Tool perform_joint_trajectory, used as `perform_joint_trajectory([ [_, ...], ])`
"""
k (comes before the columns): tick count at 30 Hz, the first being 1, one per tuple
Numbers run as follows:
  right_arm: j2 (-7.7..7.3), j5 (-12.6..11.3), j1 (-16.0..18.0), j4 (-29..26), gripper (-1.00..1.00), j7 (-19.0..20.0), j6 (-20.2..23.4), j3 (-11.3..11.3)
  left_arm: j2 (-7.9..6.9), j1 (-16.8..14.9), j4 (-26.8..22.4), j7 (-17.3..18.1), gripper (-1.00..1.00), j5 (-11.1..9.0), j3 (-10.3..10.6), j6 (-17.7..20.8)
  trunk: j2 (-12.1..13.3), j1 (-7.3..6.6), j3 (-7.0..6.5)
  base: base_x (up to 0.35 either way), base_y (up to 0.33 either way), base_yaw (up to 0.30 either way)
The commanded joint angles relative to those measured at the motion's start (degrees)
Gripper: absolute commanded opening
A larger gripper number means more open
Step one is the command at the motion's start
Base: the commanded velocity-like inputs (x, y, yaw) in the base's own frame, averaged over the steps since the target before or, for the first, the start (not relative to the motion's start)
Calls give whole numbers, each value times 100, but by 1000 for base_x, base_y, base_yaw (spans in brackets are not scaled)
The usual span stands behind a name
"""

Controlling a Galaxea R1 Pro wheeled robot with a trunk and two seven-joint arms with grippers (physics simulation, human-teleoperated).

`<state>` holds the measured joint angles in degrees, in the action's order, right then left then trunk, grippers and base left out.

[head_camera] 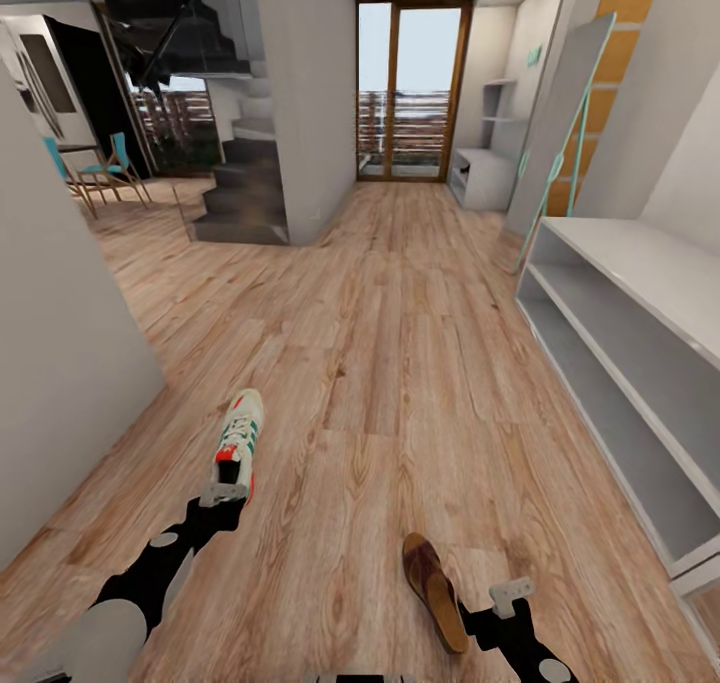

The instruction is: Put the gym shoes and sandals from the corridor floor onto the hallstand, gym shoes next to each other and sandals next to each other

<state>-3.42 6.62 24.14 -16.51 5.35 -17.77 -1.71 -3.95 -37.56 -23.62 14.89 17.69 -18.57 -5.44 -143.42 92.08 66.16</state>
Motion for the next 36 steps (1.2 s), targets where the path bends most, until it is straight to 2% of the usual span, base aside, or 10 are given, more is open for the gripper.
perform_joint_trajectory([
  [1, -5, 33, 3, 4, 100, -8, -16, -14, 21, -6, -39, 44, -100, 54, -41, 1, -4, 1, 36, 0, 0, 0],
  [14, -1, 43, 3, -53, 100, -87, -8, -22, 125, -75, -81, 49, -100, 59, -15, 68, -21, 34, 439, 0, 0, 0],
  [20, -1, 50, 3, -532, 100, -178, -7, -29, 131, -76, -81, 49, -100, 60, -15, 68, -29, 50, 626, 0, 0, 0],
  [29, -1, 50, 3, -658, 100, -177, -7, -47, 128, -76, -81, 49, -100, 67, -15, 61, -41, 73, 905, 0, 0, 0],
  [36, -1, 50, 3, -662, 100, -180, -9, -46, 123, -76, -81, 49, -100, 68, -15, 61, -41, 73, 928, 0, 0, 13],
])
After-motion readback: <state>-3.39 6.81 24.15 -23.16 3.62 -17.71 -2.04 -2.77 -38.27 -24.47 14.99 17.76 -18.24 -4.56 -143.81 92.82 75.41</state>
